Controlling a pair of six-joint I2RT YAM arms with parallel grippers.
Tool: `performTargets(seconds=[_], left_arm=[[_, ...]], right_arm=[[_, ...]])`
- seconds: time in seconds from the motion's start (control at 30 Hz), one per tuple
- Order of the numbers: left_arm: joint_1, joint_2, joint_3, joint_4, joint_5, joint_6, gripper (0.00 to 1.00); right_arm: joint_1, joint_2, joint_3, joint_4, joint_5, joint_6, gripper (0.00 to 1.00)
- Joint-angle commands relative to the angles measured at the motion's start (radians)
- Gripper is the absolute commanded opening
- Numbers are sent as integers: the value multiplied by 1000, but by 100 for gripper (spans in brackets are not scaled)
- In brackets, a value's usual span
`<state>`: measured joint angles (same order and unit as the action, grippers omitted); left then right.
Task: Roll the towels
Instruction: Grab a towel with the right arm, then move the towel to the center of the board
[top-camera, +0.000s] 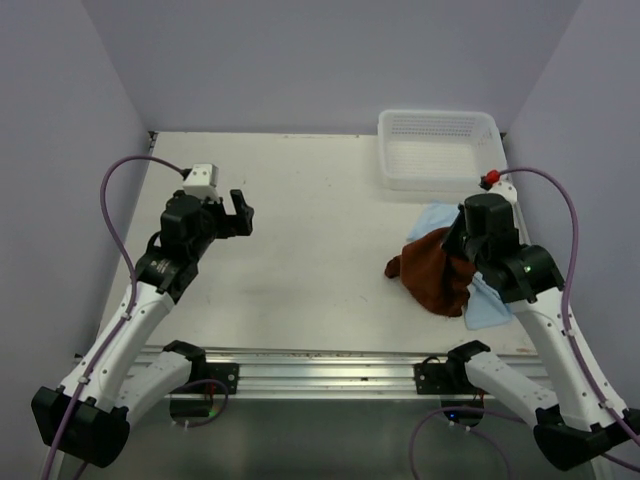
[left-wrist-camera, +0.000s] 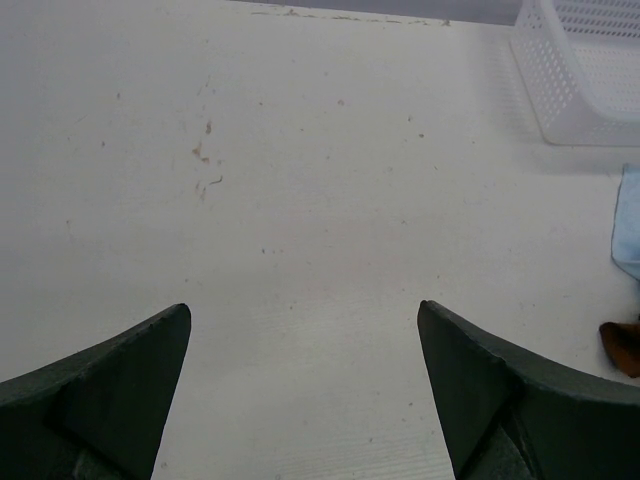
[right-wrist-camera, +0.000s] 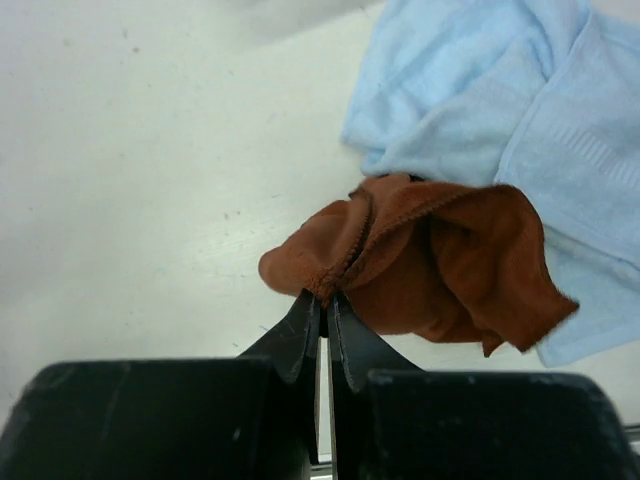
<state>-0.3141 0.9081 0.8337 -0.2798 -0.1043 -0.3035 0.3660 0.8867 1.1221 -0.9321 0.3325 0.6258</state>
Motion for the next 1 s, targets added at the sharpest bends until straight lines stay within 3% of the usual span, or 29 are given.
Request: performTargets(seconds=[0.0,0.17,0.6,0.97], left_arm=[[6,-26,28,17,-6,-2,100],[6,-26,27,21,-3,-2,100],[24,-63,18,27,-80,-22,100],[145,-89,12,30,-80,-66,100]], right_arm=[[-2,14,137,-37,30,-40,0],[-1,31,280,15,-21,-52,0],[7,205,430,286,-470,31,0],[215,440,515,449,-484,55,0]])
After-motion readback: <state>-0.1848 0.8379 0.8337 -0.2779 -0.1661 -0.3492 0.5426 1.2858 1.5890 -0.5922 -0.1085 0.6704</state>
